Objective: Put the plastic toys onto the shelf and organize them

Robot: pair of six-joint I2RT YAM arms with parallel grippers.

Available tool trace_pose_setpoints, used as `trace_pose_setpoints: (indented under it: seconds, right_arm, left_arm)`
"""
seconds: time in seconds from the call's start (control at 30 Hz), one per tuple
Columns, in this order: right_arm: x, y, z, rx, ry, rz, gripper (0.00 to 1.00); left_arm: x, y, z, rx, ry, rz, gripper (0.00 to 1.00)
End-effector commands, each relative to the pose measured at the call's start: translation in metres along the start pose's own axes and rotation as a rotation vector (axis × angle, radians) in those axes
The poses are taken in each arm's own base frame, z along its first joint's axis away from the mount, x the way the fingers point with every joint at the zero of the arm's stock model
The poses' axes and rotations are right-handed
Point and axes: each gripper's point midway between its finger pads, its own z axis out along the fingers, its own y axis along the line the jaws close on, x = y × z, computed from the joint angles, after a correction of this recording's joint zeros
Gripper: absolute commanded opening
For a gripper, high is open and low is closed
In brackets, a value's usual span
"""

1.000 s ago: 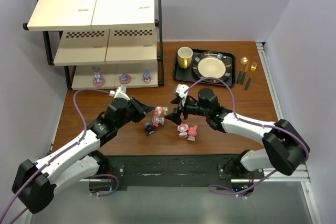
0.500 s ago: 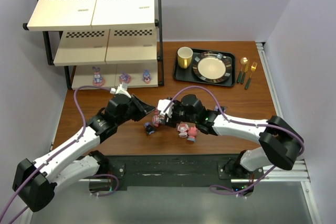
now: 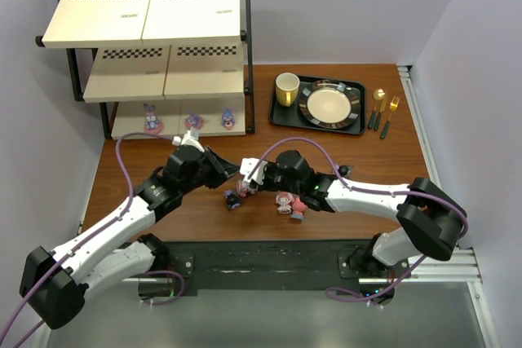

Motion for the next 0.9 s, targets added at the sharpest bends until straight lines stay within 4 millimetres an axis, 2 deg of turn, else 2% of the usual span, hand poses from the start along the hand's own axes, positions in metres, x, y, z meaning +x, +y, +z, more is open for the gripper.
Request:
trace_pose_setpoints:
  seconds: [0.0, 0.03, 0.1, 0.13, 0.17, 0.2, 0.23, 0.3, 0.33, 0.4, 0.43, 0.47, 0.6, 0.77, 0.87]
  right_arm:
    - [-0.033, -0.01, -0.002, 0.014, -0.085, 0.011, 0.0]
    - [-0.033, -0.008, -0.002, 0.001, -0.085, 0.021, 0.0]
    - [-0.035, 0.0, -0.003, -0.04, -0.083, 0.065, 0.0]
    - [-0.036, -0.001, -0.004, -0.056, -0.089, 0.089, 0.0]
    - [-0.04, 0.0, -0.006, -0.082, -0.106, 0.112, 0.0]
    - [-0.047, 0.011, -0.01, -0.167, -0.137, 0.168, 0.0]
    - [-0.046, 0.004, -0.013, -0.184, -0.148, 0.211, 0.0]
    - [-0.054, 0.005, -0.022, -0.264, -0.186, 0.306, 0.0]
    - [-0.06, 0.002, -0.031, -0.326, -0.233, 0.339, 0.0]
    - [-0.072, 0.002, -0.043, -0.404, -0.284, 0.396, 0.0]
    - [-0.08, 0.004, -0.053, -0.471, -0.326, 0.409, 0.0]
    - [-0.087, 0.004, -0.058, -0.501, -0.351, 0.415, 0.0]
    - [-0.113, 0.009, -0.079, -0.644, -0.439, 0.443, 0.0]
    - [-0.148, 0.003, -0.102, -0.706, -0.56, 0.411, 0.0]
    - [-0.162, 0.0, -0.112, -0.734, -0.596, 0.404, 0.0]
  left_arm:
    - [-0.014, -0.039, -0.012, 0.107, -0.037, 0.07, 0.15]
    - [-0.02, -0.045, -0.016, 0.117, -0.059, 0.127, 0.27]
    - [-0.026, -0.049, -0.021, 0.119, -0.084, 0.201, 0.42]
    - [-0.036, -0.055, -0.025, 0.123, -0.127, 0.289, 0.59]
    - [-0.042, -0.059, -0.028, 0.128, -0.155, 0.338, 0.66]
    - [-0.048, -0.065, -0.036, 0.151, -0.186, 0.389, 0.73]
    - [-0.054, -0.068, -0.041, 0.16, -0.219, 0.494, 0.82]
    - [-0.065, -0.08, -0.058, 0.208, -0.296, 0.586, 0.91]
    - [-0.067, -0.078, -0.063, 0.217, -0.32, 0.679, 0.99]
    - [-0.065, -0.098, -0.085, 0.345, -0.371, 0.779, 1.0]
    - [-0.058, -0.095, -0.085, 0.381, -0.364, 0.868, 1.0]
    - [-0.049, -0.105, -0.094, 0.467, -0.363, 0.92, 1.0]
    - [-0.028, -0.113, -0.118, 0.647, -0.39, 1.121, 1.0]
    - [-0.002, -0.108, -0.117, 0.777, -0.347, 1.293, 1.0]
    - [0.009, -0.106, -0.115, 0.831, -0.316, 1.344, 1.0]
